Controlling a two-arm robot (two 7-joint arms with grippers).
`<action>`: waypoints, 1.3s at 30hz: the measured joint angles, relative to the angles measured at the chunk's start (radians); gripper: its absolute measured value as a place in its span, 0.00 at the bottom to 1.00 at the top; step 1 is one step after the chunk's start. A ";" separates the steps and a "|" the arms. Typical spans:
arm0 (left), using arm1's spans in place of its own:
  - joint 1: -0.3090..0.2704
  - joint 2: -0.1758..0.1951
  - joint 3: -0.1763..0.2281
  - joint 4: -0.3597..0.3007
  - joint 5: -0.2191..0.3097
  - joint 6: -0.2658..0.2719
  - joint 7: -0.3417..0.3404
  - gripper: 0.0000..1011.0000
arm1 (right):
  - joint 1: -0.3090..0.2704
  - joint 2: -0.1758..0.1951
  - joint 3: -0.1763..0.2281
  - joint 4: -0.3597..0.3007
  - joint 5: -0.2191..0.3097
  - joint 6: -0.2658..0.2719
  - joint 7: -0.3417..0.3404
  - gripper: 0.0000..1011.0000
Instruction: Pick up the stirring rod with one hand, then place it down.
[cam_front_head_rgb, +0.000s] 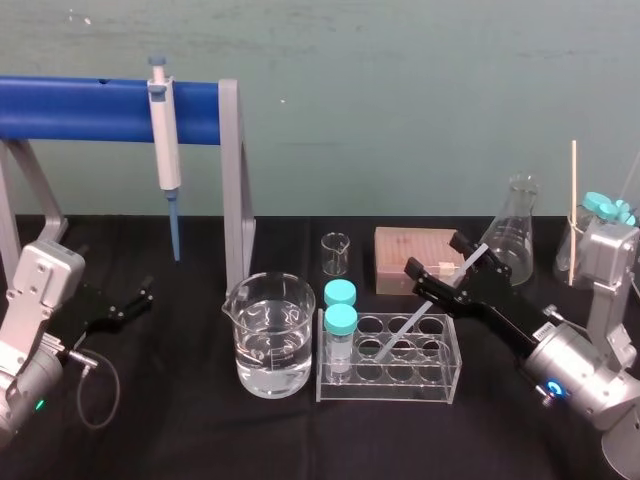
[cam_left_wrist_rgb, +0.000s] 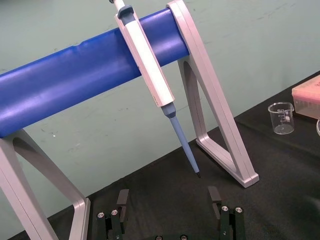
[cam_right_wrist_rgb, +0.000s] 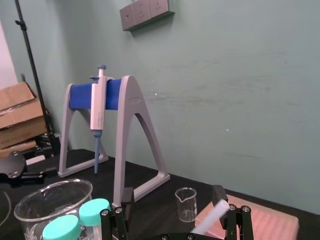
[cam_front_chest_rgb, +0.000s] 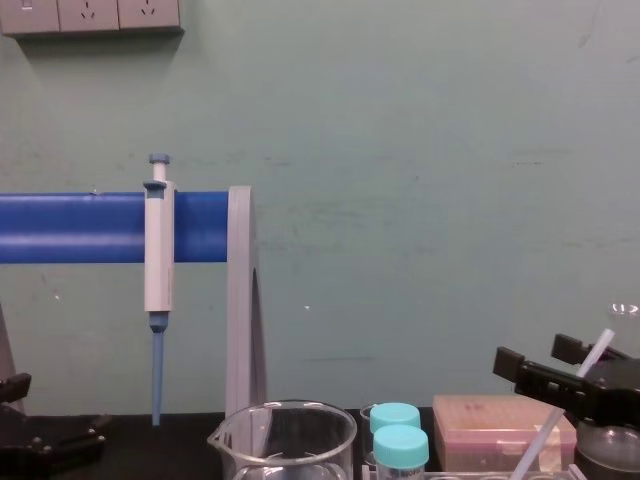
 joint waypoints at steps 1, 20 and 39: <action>0.000 0.000 0.000 0.000 0.000 0.000 0.000 0.99 | -0.004 0.001 0.002 -0.003 0.000 0.001 -0.002 0.99; 0.000 0.000 0.000 0.000 0.000 0.000 0.000 0.99 | -0.138 0.071 0.076 -0.160 0.003 0.065 -0.070 0.99; 0.000 0.000 0.000 0.000 0.000 0.000 0.000 0.99 | -0.154 0.037 0.164 -0.173 -0.169 0.138 -0.339 0.99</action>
